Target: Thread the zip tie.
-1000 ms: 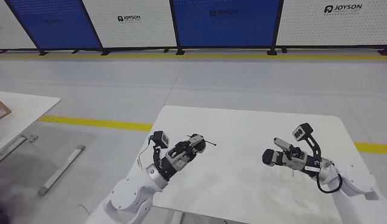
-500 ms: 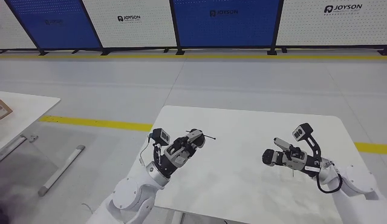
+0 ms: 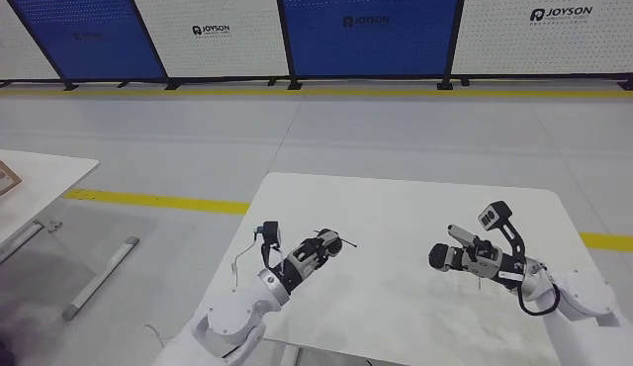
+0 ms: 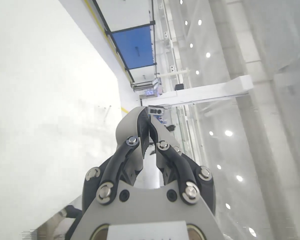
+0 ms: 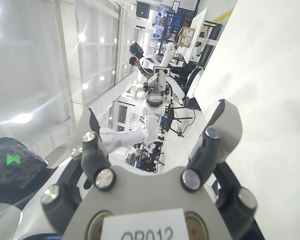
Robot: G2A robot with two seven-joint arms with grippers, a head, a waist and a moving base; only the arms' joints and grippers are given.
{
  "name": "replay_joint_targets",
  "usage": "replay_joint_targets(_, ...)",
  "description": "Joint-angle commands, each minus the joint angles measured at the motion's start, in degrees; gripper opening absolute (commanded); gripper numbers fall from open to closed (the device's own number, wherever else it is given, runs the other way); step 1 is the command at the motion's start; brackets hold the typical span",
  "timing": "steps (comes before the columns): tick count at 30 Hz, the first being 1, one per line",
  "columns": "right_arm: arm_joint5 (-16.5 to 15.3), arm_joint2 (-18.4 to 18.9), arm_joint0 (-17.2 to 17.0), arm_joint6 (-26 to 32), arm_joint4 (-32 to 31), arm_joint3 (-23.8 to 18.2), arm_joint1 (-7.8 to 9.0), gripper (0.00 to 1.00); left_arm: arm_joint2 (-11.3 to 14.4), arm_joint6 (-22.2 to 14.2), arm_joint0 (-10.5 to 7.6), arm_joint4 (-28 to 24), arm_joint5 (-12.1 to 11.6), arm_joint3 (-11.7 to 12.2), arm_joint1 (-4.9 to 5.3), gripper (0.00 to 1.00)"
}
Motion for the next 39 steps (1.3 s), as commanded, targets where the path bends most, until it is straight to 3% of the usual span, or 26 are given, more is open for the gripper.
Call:
replay_joint_targets(1, 0.00, 0.00, 0.00, 0.00, 0.00, 0.00, 0.00, 1.00, 1.38, 0.53, -1.16, 2.16, 1.44, 1.17, -0.16, 0.00)
replay_joint_targets(7, 0.00, 0.00, 0.00, 0.00, 0.00, 0.00, 0.00, 1.00, 4.03, 0.99, -2.85, 8.61, 5.19, 3.28, -0.36, 0.00)
replay_joint_targets(21, 0.00, 0.00, 0.00, 0.00, 0.00, 0.00, 0.00, 1.00, 4.21, 1.82, -3.07, 9.42, 5.34, 3.81, -0.45, 0.00)
replay_joint_targets(27, 0.00, 0.00, 0.00, 0.00, 0.00, 0.00, 0.00, 1.00, 5.61, 1.41, -3.93, 17.51, 10.05, 5.25, -0.28, 0.00)
replay_joint_targets(39, 0.00, 0.00, 0.00, 0.00, 0.00, 0.00, 0.00, 1.00, 5.62, 1.91, -3.95, 17.85, 10.16, 4.99, -0.32, 0.00)
